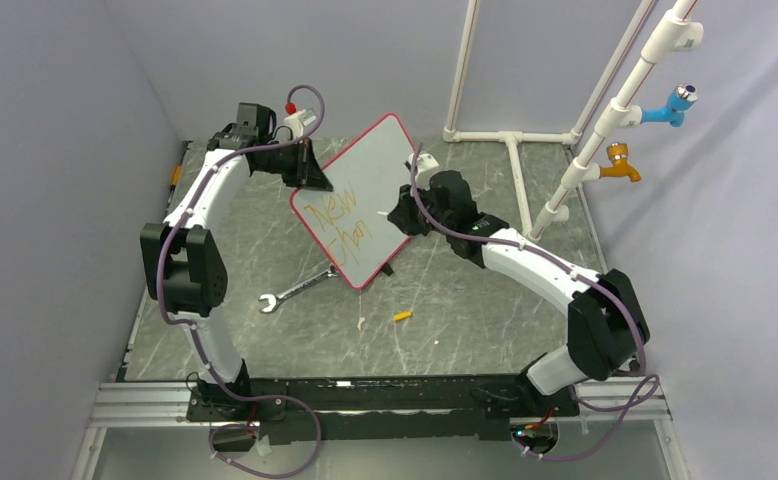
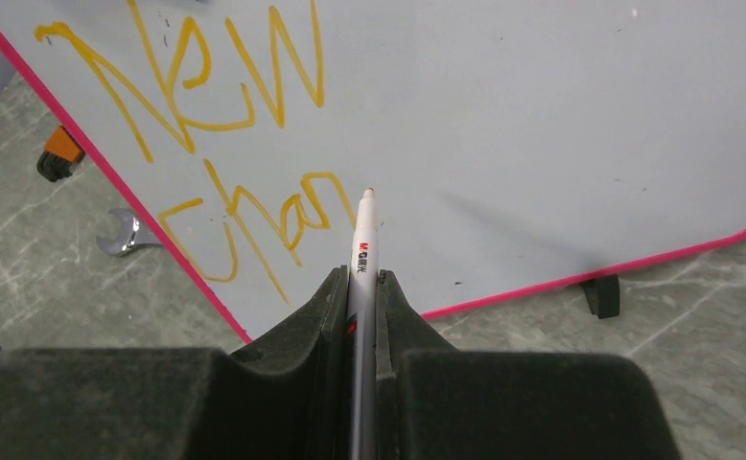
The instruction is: Write a sentence on the whiteboard
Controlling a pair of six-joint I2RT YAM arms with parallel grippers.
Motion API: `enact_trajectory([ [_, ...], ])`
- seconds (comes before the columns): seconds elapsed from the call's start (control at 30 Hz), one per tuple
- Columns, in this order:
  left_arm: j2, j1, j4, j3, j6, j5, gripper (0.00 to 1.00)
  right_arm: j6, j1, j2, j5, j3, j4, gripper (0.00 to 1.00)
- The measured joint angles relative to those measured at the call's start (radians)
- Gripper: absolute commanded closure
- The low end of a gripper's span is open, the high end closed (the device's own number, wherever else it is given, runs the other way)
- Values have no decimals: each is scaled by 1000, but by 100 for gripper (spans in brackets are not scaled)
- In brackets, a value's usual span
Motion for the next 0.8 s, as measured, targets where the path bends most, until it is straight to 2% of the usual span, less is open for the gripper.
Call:
enact_trajectory([
  [0.8,0,13,19,-23,-5,16,100,3,8,194,-45,108,8,100],
])
